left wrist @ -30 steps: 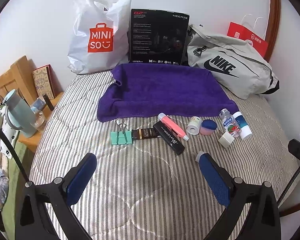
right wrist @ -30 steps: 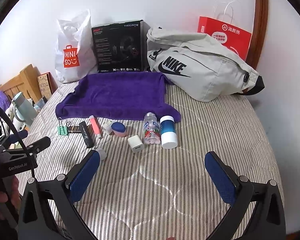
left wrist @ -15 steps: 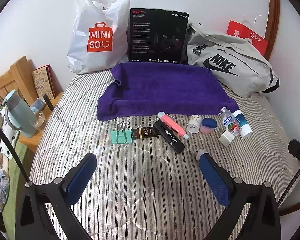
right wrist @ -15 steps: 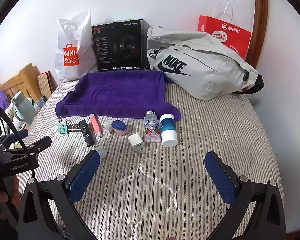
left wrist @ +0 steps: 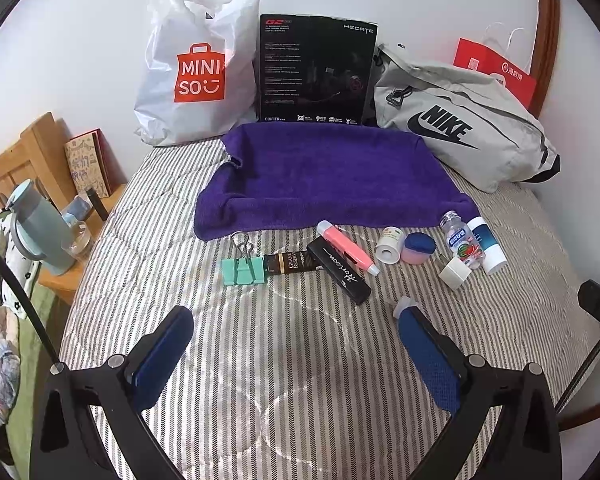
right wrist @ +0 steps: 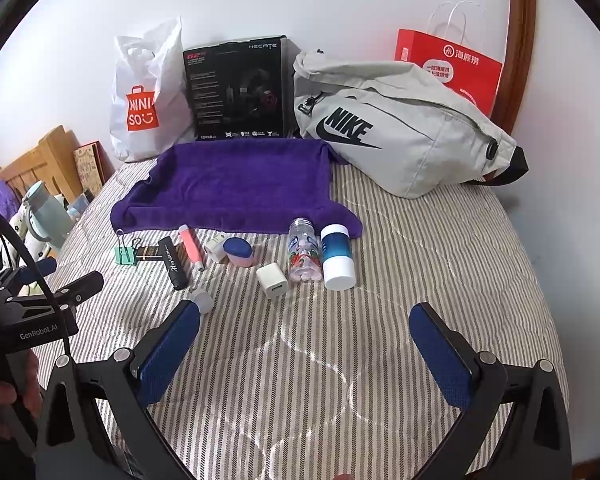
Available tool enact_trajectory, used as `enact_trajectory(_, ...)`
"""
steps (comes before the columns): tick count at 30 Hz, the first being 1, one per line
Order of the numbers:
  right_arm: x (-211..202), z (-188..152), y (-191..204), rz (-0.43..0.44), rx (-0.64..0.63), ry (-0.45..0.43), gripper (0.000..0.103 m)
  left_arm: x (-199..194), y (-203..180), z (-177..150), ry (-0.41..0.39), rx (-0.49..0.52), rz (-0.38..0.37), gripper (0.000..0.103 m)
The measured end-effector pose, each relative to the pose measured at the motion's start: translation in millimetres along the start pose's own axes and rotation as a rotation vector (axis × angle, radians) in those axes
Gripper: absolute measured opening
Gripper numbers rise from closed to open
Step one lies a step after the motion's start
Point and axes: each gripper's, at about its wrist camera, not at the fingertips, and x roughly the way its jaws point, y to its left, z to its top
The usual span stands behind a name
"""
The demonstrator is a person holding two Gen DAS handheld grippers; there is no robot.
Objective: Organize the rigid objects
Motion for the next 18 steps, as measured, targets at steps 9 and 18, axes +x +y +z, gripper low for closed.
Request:
enact_trajectory(9, -1.7, -0.5, -1.3, 0.001, 0.002, -0.004, 0.103, 0.0, 0.8, 0.2, -0.001, 0.002, 0.002, 0.103)
enact_trajectory(18, -2.7, -0.3, -2.2, 0.001, 0.003, 0.000, 0.103, 0.3, 1.6, 0.0, 0.001, 0.002, 0.004, 0.103)
